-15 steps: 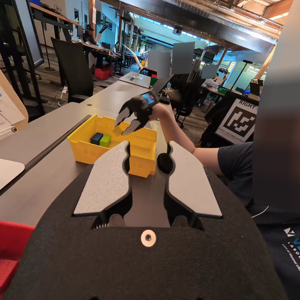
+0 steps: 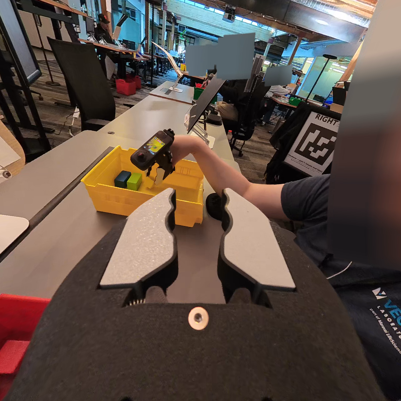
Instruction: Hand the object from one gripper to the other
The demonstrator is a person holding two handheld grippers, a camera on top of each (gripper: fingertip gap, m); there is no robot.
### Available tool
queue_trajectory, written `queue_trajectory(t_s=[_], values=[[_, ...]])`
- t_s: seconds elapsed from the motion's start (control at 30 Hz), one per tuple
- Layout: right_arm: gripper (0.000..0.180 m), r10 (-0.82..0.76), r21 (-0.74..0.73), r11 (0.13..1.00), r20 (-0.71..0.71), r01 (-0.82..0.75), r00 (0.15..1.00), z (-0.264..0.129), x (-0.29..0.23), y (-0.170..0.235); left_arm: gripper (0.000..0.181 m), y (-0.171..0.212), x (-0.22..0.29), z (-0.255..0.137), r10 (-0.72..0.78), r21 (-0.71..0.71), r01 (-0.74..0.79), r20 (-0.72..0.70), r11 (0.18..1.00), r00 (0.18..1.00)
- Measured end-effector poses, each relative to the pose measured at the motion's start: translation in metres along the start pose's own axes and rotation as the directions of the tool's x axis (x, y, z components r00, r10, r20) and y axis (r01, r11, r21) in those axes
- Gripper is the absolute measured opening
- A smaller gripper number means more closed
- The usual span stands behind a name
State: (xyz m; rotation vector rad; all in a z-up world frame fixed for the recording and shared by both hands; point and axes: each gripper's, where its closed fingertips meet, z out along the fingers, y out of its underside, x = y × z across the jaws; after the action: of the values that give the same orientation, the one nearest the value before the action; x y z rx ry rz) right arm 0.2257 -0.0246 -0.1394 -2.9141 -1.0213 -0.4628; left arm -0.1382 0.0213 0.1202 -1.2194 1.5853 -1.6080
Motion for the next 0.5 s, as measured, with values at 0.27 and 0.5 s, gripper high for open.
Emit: queue_trajectory(t_s=[0.27,0.5], values=[[0.034,-0.040,-0.072,0.997,-0.018,0.038,0.999,0.007,0.007,0.002,0.039,-0.003,0.010,-0.007,0.018,0.009,-0.018,-0.058,1.000,0.998],[0.035,-0.056,-0.054,0.997,-0.034,0.054,0.998,0.010,0.011,-0.002,0.038,-0.009,0.011,-0.017,0.005,0.052,-0.001,-0.086,0.999,0.996]])
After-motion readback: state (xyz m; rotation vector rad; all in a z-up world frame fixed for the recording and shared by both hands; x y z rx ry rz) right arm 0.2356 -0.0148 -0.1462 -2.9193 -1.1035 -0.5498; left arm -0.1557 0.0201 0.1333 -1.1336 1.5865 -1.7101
